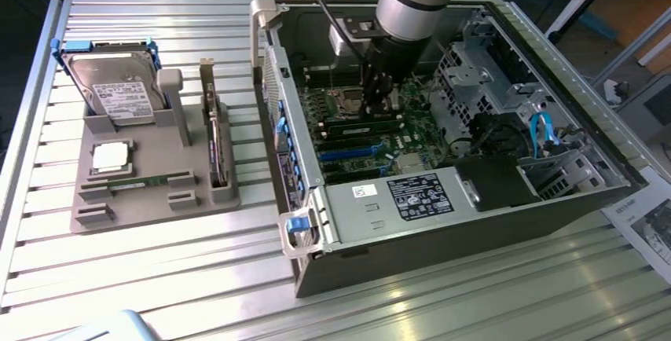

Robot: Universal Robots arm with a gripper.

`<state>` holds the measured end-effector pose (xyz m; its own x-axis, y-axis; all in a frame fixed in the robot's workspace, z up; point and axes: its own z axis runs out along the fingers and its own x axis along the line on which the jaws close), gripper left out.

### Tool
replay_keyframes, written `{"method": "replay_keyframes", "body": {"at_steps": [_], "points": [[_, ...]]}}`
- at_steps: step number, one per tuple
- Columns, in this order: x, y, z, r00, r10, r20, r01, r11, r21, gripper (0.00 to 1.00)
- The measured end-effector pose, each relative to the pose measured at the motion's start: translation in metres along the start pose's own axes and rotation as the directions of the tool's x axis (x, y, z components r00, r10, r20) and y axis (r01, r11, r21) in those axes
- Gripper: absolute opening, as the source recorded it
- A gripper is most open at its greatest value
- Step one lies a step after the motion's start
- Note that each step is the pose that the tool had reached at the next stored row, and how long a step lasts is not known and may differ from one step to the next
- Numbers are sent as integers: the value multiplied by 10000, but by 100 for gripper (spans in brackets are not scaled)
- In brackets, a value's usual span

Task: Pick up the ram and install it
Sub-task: 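Press down the ram until it locks into place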

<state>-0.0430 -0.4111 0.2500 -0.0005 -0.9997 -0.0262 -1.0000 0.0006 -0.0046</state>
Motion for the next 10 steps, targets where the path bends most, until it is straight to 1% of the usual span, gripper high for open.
{"method": "replay_keyframes", "body": {"at_steps": [6,10], "points": [[-2,7,-3,10000,-1,-1,1,10000,-6,10],[-17,85,5,10000,0,-10,0,10000,-6,10]]}}
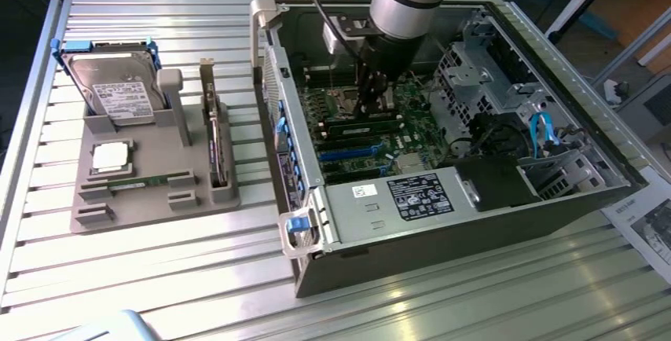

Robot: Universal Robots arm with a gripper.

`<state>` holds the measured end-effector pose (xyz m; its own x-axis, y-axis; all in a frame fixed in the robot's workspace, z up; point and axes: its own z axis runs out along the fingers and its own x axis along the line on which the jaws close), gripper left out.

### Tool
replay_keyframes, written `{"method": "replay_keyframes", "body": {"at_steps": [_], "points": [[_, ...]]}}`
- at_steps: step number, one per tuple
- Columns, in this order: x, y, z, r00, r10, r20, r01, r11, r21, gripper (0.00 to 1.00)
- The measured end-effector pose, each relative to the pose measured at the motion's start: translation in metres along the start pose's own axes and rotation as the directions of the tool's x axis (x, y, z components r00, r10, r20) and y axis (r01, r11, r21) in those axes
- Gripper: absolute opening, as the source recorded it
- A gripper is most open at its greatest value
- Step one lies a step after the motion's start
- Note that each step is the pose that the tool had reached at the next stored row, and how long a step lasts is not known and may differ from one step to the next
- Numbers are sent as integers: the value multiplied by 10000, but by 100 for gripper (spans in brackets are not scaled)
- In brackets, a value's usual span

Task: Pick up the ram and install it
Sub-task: 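Press down the ram until it locks into place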

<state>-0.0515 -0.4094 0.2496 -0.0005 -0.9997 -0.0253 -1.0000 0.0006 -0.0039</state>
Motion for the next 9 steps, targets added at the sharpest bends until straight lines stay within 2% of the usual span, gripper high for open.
{"method": "replay_keyframes", "body": {"at_steps": [2,9], "points": [[-7,71,1,10000,0,-50,0,10000,-1,10],[-16,191,6,9999,-1,-129,1,10000,1,10]]}}
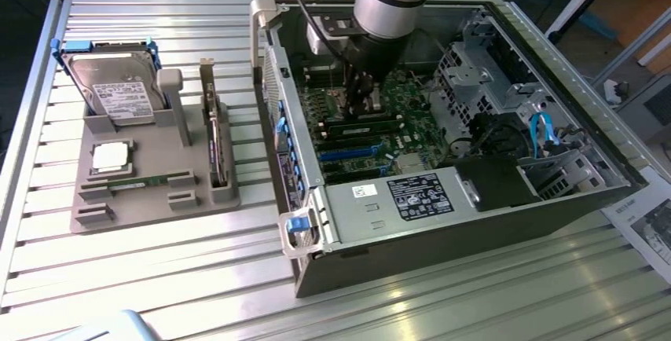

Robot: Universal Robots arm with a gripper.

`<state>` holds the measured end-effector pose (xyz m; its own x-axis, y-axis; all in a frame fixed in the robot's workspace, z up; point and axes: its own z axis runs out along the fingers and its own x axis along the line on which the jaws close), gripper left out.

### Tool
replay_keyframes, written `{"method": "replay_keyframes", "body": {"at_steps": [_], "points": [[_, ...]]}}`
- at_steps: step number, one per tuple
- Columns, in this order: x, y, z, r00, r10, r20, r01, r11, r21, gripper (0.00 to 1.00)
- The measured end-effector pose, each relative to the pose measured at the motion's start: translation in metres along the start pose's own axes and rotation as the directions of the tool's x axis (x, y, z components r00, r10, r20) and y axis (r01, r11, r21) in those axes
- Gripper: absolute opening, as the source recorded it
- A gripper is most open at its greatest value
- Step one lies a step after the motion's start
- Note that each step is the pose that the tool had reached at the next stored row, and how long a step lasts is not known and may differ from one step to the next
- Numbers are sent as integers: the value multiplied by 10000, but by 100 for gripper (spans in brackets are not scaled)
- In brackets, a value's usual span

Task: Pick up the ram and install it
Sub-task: 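Press down the ram until it locks into place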

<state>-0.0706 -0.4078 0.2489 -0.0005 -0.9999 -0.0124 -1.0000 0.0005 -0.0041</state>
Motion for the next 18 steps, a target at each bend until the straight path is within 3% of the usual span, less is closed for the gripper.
{"method": "replay_keyframes", "body": {"at_steps": [10,18], "points": [[-21,250,5,9998,-1,-216,1,10000,-1,10],[-25,269,19,9997,-1,-242,1,10000,5,10]]}}
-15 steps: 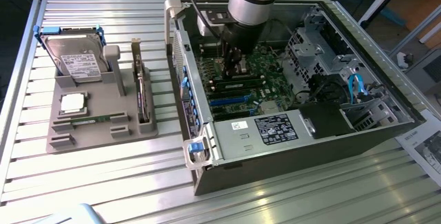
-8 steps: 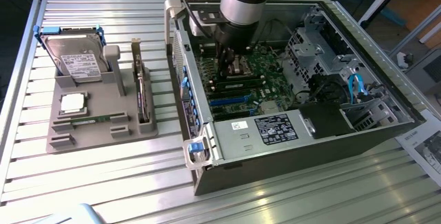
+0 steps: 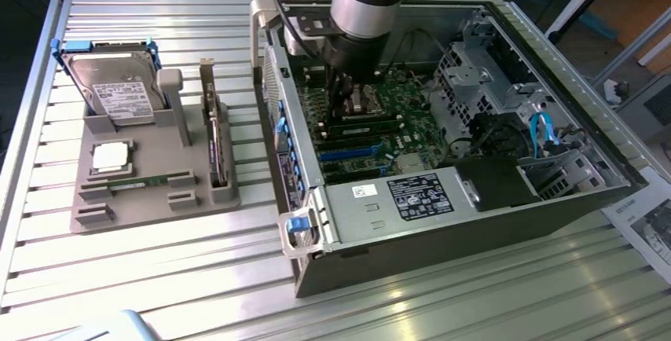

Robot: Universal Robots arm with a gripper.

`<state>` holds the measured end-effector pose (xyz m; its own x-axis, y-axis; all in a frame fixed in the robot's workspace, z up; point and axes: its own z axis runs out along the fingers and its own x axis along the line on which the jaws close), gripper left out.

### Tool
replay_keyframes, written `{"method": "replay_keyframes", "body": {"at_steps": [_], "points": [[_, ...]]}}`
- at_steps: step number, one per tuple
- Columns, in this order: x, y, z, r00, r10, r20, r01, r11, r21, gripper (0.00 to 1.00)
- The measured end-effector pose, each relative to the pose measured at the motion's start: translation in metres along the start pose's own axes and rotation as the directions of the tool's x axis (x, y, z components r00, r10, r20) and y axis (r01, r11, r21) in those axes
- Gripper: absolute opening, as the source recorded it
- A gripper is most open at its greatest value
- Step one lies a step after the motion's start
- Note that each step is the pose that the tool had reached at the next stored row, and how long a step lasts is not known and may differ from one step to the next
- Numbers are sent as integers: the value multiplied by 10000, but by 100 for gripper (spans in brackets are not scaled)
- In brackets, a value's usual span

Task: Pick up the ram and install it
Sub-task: 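Press down the ram until it locks into place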

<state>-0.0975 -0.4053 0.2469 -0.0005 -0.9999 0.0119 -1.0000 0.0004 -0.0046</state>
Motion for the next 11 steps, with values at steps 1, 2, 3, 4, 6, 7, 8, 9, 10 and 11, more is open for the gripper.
{"method": "replay_keyframes", "body": {"at_steps": [1,2,3,4,6,7,8,9,10,11], "points": [[0,0,9,10000,0,0,0,10000,3,10],[0,0,20,10000,0,0,0,10000,8,10],[0,1,38,10000,1,-1,-1,10000,16,10],[-1,1,46,10000,1,0,-1,10000,19,10],[-1,1,64,10000,0,-1,0,10000,27,10],[-1,1,64,10000,0,-1,0,10000,27,10],[-1,1,64,10000,1,-1,-1,10000,27,10],[1,2,65,10000,1,0,-1,10000,28,10],[7,2,65,10000,2,0,-2,10000,28,10],[10,1,65,10000,2,0,-2,10000,28,10]]}}
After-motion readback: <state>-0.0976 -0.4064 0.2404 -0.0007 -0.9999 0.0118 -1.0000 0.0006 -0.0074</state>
